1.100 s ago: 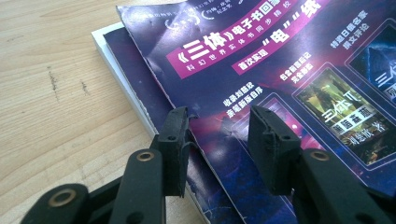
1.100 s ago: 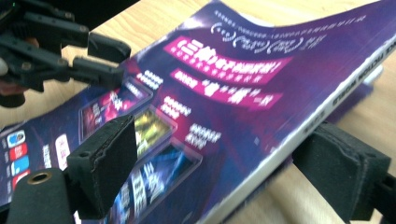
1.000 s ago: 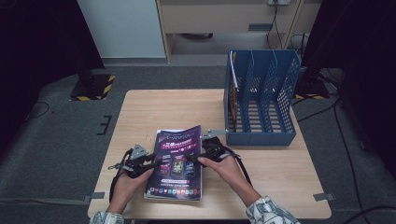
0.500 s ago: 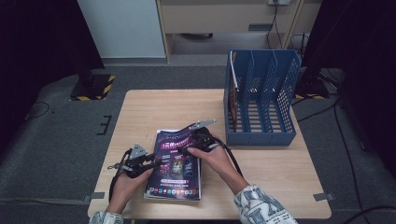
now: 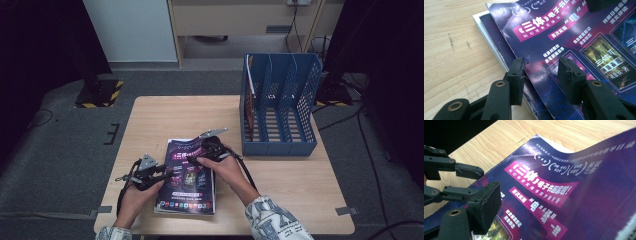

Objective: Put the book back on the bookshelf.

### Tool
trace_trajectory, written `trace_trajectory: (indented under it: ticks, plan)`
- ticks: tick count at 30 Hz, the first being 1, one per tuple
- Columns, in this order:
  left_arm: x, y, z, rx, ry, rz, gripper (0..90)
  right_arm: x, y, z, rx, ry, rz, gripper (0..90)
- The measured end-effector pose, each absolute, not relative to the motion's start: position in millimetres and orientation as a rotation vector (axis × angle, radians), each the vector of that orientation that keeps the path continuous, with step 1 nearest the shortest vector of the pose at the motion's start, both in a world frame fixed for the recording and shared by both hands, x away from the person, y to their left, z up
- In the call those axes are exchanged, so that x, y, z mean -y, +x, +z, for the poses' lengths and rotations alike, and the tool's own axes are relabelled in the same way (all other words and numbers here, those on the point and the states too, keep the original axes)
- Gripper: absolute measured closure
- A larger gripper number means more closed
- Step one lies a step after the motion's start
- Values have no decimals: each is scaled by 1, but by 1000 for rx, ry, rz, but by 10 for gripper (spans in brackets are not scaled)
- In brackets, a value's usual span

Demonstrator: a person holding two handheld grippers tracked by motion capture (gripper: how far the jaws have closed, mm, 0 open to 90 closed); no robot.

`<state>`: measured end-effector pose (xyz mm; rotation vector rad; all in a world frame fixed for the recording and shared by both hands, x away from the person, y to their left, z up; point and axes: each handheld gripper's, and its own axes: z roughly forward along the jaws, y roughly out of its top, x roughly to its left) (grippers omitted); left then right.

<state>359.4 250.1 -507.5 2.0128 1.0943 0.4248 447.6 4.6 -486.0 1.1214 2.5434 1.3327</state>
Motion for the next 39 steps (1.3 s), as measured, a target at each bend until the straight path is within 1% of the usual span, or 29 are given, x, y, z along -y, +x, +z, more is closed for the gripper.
trace_trajectory:
  ticks: [3,11,15,23,28,30,36,39]
  plan:
    - [-250,360,-508,-1094,2011,421,563,-9,448,-488,-2564,1119,1288,246]
    - [-251,360,-508,-1098,2006,418,559,-8,453,-491,-2558,1199,1231,436]
    - [-251,360,-508,-1098,2002,418,554,-6,455,-493,-2548,1224,1252,487]
    - [-251,360,-509,-1099,1999,416,500,-5,455,-487,-2491,1241,1299,630]
    - [-251,360,-509,-1102,1997,414,481,-4,456,-486,-2479,1228,1311,660]
    - [-251,360,-509,-1107,1991,416,453,-3,457,-484,-2474,1218,1310,684]
    - [-249,361,-510,-1103,1991,411,409,-3,456,-478,-2477,1186,1309,715]
    - [-248,361,-510,-1095,1998,406,370,-3,455,-473,-2473,1150,1317,732]
